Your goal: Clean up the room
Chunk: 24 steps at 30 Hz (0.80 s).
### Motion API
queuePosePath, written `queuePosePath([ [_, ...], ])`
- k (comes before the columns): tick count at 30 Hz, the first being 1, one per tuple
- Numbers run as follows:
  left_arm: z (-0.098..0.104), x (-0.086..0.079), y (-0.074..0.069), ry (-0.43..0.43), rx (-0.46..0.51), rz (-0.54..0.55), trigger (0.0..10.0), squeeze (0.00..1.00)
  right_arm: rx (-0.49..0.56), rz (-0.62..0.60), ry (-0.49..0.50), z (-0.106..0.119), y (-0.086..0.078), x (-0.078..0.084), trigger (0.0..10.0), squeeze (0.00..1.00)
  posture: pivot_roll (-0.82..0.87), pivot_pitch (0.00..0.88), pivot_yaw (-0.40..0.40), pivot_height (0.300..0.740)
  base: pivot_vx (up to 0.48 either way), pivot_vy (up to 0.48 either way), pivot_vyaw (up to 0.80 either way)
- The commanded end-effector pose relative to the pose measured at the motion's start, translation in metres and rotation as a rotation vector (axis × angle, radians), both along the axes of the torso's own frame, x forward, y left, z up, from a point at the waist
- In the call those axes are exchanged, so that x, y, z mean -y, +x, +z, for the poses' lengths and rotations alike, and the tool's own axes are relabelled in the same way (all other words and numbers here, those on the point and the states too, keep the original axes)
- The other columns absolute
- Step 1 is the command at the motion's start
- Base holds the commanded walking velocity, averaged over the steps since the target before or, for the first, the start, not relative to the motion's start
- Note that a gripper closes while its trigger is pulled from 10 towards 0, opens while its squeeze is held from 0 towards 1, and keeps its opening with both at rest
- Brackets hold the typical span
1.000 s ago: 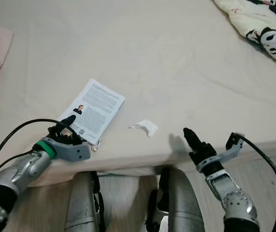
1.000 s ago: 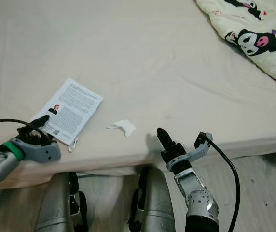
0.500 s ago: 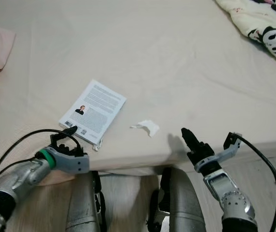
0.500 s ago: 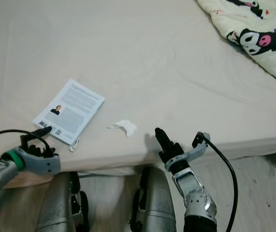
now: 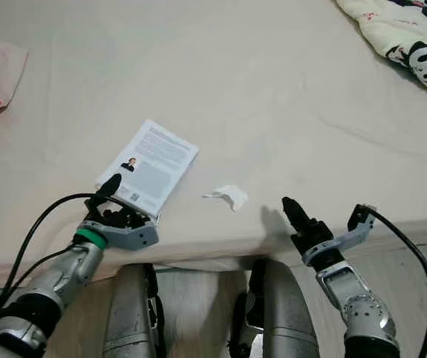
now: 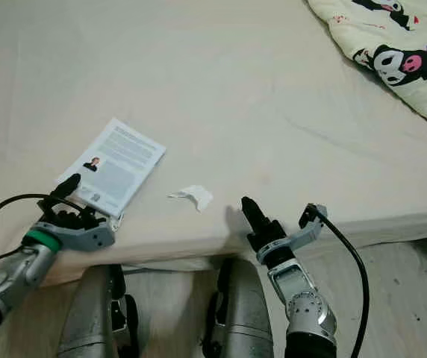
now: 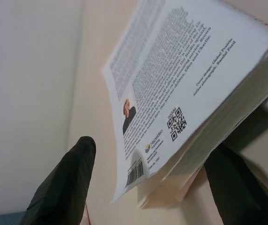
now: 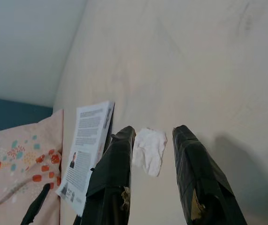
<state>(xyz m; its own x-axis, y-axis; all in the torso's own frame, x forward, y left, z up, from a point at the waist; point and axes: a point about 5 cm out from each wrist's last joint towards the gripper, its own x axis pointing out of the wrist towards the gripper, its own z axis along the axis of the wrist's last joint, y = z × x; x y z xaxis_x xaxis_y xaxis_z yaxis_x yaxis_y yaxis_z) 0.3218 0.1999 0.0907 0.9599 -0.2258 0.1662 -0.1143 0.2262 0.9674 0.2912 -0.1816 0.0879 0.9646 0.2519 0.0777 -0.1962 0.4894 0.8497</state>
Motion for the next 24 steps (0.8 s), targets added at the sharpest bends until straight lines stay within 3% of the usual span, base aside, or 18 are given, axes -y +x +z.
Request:
queuePosePath([
  [1, -0.003, 0.005, -0.002, 0.01, 0.011, -0.024, 8.7, 0.0, -0.029, -0.01, 0.005, -0.007, -0.005, 0.001, 10.0, 0.0, 0.04, 0.278, 0.005, 0.596, 0.0, 0.0, 0.0],
  [2, -0.004, 0.009, -0.002, 0.017, 0.011, -0.037, 8.7, 0.0, -0.03, -0.009, 0.005, -0.007, -0.005, 0.0, 10.0, 0.0, 0.04, 0.278, 0.005, 0.596, 0.0, 0.0, 0.0],
  [4, -0.008, 0.018, -0.002, 0.032, 0.02, -0.063, 7.7, 0.0, -0.029, -0.005, 0.008, -0.007, -0.004, -0.002, 10.0, 0.0, 0.04, 0.278, 0.005, 0.596, 0.0, 0.0, 0.0],
  [5, -0.011, 0.024, -0.003, 0.046, 0.017, -0.075, 4.8, 0.0, -0.028, -0.004, 0.008, -0.007, -0.004, -0.003, 10.0, 0.0, 0.04, 0.278, 0.006, 0.596, 0.0, 0.0, 0.0],
  [6, -0.019, 0.03, -0.003, 0.073, -0.008, -0.086, 7.6, 0.0, -0.028, -0.003, 0.01, -0.007, -0.003, -0.003, 10.0, 0.0, 0.04, 0.278, 0.006, 0.596, 0.0, 0.0, 0.0],
  [8, -0.026, 0.036, -0.004, 0.103, -0.037, -0.095, 7.6, 0.0, -0.027, -0.003, 0.011, -0.006, -0.003, -0.003, 10.0, 0.0, 0.04, 0.278, 0.007, 0.596, 0.0, 0.0, 0.0],
  [9, -0.031, 0.039, -0.005, 0.113, -0.061, -0.097, 9.2, 0.0, -0.027, -0.004, 0.011, -0.006, -0.003, -0.003, 10.0, 0.0, 0.03, 0.279, 0.008, 0.596, 0.0, 0.0, 0.0],
  [11, -0.033, 0.042, -0.005, 0.117, -0.072, -0.098, 9.2, 0.0, -0.026, -0.004, 0.011, -0.006, -0.003, -0.003, 10.0, 0.0, 0.03, 0.279, 0.008, 0.596, 0.0, 0.0, 0.0],
  [12, -0.035, 0.044, -0.005, 0.12, -0.079, -0.097, 8.1, 0.0, -0.026, -0.005, 0.011, -0.006, -0.003, -0.002, 10.0, 0.0, 0.03, 0.279, 0.008, 0.596, 0.0, 0.0, 0.0],
  [13, -0.035, 0.046, -0.003, 0.118, -0.084, -0.084, 4.7, 0.0, -0.025, -0.008, 0.012, -0.006, -0.004, -0.002, 10.0, 0.0, 0.03, 0.278, 0.01, 0.596, 0.0, 0.0, 0.0],
  [14, -0.035, 0.046, -0.003, 0.118, -0.084, -0.084, 4.7, 0.0, -0.025, -0.008, 0.012, -0.006, -0.004, -0.002, 10.0, 0.0, 0.03, 0.278, 0.01, 0.596, 0.0, 0.0, 0.0],
  [16, -0.033, 0.048, 0.002, 0.108, -0.085, -0.057, 2.9, 0.0, -0.025, -0.012, 0.013, -0.006, -0.004, -0.001, 10.0, 0.0, 0.03, 0.278, 0.011, 0.596, 0.0, 0.0, 0.0],
  [17, -0.031, 0.048, 0.005, 0.098, -0.078, -0.039, 0.0, 0.0, -0.025, -0.014, 0.014, -0.006, -0.005, -0.001, 10.0, 0.0, 0.03, 0.279, 0.013, 0.596, 0.0, 0.0, 0.0],
  [24, -0.021, 0.042, 0.012, 0.063, -0.032, 0.006, 0.0, 0.0, -0.026, -0.018, 0.017, -0.007, -0.005, -0.002, 10.0, 0.0, 0.03, 0.279, 0.018, 0.596, 0.0, 0.0, 0.0],
])
